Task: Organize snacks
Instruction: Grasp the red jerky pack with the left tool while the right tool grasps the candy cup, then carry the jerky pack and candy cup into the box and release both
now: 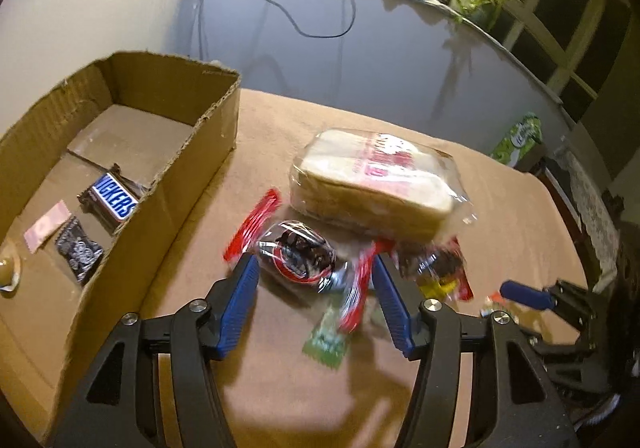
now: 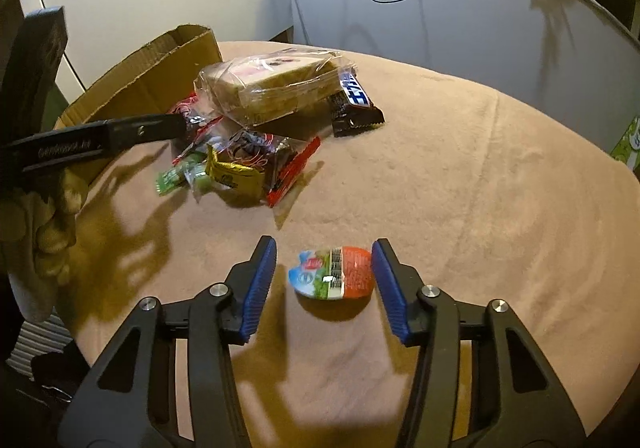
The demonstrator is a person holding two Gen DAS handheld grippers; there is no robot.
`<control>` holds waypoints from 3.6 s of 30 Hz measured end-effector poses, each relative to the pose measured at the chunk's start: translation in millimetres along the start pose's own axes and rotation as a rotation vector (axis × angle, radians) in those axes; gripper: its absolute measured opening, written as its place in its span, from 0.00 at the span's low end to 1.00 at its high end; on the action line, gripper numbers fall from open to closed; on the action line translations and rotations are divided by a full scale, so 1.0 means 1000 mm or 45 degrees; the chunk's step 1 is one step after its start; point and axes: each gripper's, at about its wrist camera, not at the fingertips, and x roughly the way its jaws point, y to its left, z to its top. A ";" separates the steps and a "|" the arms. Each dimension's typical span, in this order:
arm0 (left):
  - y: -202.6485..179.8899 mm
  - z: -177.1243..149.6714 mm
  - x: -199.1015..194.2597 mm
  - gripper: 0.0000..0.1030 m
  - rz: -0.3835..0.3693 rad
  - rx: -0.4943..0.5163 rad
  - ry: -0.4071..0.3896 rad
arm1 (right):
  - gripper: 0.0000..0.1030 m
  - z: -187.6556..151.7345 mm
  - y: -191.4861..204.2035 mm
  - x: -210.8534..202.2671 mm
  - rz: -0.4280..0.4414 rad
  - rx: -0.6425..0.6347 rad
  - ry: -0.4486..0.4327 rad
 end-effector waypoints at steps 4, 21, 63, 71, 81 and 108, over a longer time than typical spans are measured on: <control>-0.004 0.004 0.011 0.62 0.076 0.021 -0.007 | 0.50 0.001 -0.003 0.003 -0.006 0.002 -0.005; -0.002 -0.002 0.022 0.38 0.168 0.046 -0.004 | 0.39 -0.013 -0.005 -0.004 0.015 -0.017 -0.012; 0.005 -0.029 -0.075 0.30 0.080 0.158 -0.182 | 0.29 0.014 0.046 -0.061 -0.043 -0.049 -0.184; 0.046 -0.018 -0.109 0.30 0.142 0.114 -0.268 | 0.29 0.067 0.098 -0.052 0.059 -0.139 -0.243; 0.088 -0.010 -0.117 0.30 0.196 0.055 -0.285 | 0.29 0.122 0.156 -0.023 0.169 -0.245 -0.253; 0.126 0.004 -0.099 0.30 0.240 -0.010 -0.247 | 0.29 0.183 0.209 0.056 0.295 -0.325 -0.137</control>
